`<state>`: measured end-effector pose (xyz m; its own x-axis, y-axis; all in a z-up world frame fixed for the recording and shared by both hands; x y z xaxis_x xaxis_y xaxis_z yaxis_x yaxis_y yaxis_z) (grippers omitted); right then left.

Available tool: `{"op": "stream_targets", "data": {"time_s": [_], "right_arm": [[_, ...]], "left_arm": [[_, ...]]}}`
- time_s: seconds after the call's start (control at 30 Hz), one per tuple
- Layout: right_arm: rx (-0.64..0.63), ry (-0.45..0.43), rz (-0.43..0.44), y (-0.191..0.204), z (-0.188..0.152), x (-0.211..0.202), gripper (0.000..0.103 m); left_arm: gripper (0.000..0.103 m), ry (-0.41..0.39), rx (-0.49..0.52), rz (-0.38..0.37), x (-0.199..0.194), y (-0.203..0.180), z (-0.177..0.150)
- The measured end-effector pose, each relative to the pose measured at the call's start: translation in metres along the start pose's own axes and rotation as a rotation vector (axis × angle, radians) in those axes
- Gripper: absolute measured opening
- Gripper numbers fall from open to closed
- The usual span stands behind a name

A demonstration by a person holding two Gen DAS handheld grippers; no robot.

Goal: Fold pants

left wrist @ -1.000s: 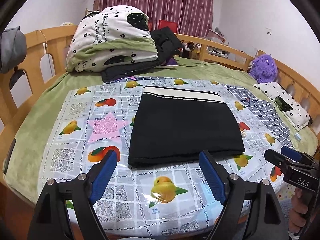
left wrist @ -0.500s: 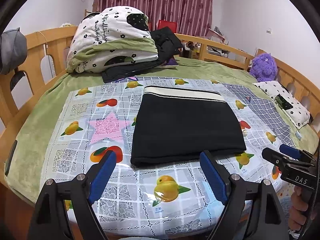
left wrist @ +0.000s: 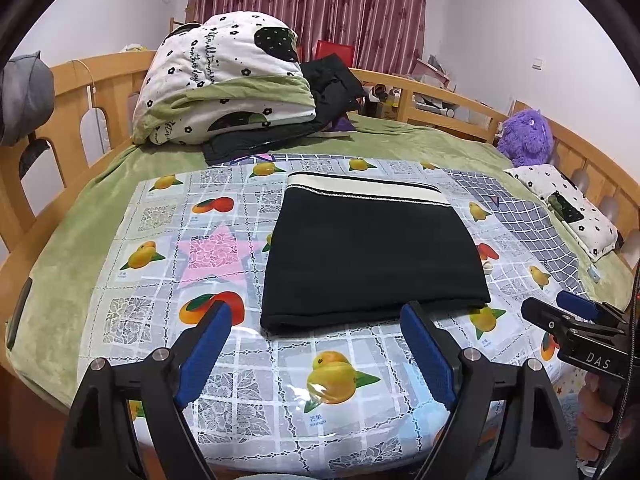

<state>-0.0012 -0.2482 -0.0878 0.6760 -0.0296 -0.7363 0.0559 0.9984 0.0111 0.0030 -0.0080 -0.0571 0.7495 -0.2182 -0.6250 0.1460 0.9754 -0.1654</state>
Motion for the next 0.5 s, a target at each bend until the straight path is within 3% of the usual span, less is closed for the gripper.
{"op": "stream_targets", "data": {"time_s": [0.5], "right_arm": [[-0.003, 0.000, -0.007, 0.0010, -0.0002, 0.0003, 0.086]], "left_arm": [[0.086, -0.001, -0.001, -0.001, -0.0001, 0.0011, 0.0001]]}}
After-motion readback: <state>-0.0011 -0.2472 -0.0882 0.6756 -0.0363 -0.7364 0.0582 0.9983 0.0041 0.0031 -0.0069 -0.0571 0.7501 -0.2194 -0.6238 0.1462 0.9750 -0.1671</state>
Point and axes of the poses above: each gripper's, at about its wrist camera, not at the fingertips, and x roughly the way its jaws point, y to its left, z to its top, the point moved 5 cm from there along x, roughly the way its jaws point, and after that the axes turned 8 degrees about -z, right-handed, at the moved point
